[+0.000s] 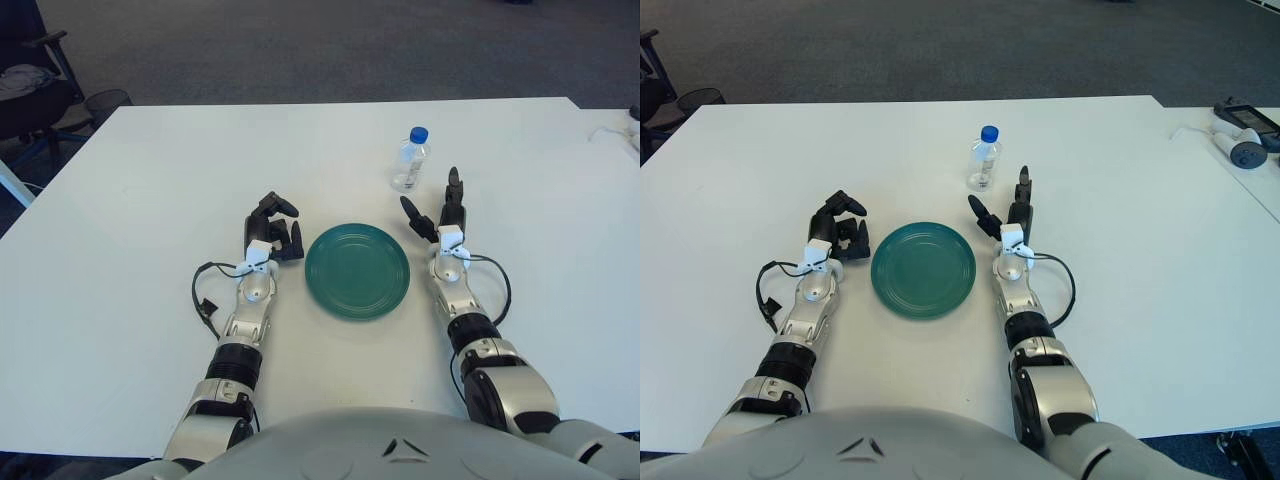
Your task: Put the bottle into the plate.
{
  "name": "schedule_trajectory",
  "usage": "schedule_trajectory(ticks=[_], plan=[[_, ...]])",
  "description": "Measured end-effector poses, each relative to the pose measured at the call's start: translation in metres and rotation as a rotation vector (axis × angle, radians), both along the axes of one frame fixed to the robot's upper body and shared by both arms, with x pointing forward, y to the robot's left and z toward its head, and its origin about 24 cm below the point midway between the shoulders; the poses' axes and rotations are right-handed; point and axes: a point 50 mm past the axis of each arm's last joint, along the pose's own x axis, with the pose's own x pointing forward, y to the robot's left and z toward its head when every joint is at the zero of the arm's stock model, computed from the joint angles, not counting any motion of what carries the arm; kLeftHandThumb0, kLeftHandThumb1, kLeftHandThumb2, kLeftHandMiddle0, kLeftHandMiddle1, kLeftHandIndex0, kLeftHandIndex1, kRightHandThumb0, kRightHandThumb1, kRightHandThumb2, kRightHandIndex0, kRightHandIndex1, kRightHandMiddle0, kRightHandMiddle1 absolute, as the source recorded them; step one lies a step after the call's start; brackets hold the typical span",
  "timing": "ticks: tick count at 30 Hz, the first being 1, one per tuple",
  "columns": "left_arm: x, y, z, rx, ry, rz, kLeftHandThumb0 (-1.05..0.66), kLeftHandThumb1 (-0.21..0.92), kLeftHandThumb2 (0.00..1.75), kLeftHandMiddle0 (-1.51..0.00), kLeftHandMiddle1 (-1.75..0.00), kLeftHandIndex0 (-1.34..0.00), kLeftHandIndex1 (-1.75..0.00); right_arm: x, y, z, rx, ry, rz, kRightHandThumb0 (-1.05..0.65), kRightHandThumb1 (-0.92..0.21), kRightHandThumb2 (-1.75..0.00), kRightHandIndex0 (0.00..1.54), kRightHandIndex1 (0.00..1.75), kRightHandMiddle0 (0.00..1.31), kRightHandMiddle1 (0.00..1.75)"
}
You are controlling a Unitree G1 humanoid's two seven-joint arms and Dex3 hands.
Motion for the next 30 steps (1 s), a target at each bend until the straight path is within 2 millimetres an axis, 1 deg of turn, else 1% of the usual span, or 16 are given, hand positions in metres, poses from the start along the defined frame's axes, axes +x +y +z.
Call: schedule_trajectory(ticks=[5,15,23,30], plan=[[0.0,0.001,0.0,-0.019,0.005,-0.002,-0.54,0.15,1.52,-1.31,-1.75,-0.74,-1.75,0.007,0.007,0.0,-0.062,0.023,0.045,-1.05,-0.91,-0.16,0.0,0.0,0.0,0.0],[0.0,0.001,-0.001,-0.043,0.013,-0.002,-0.52,0.18,1.49,-1.25,-1.75,-0.72,-1.75,0.011,0.016,0.0,-0.139,0.03,0.119,-1.05,-0.92,-0.2,0.0,0.0,0.0,0.0],[0.0,0.001,0.0,-0.049,0.02,0.005,-0.52,0.18,1.48,-1.23,-1.75,-0.72,-1.75,0.015,0.019,0.001,-0.14,0.045,0.143,-1.05,-0.92,-0.2,0.0,0.0,0.0,0.0],[-0.001,0.001,0.001,-0.05,0.024,0.007,-0.52,0.18,1.48,-1.23,-1.75,-0.71,-1.75,0.019,0.016,0.004,-0.103,0.056,0.13,-1.05,-0.92,-0.17,0.0,0.0,0.0,0.0]])
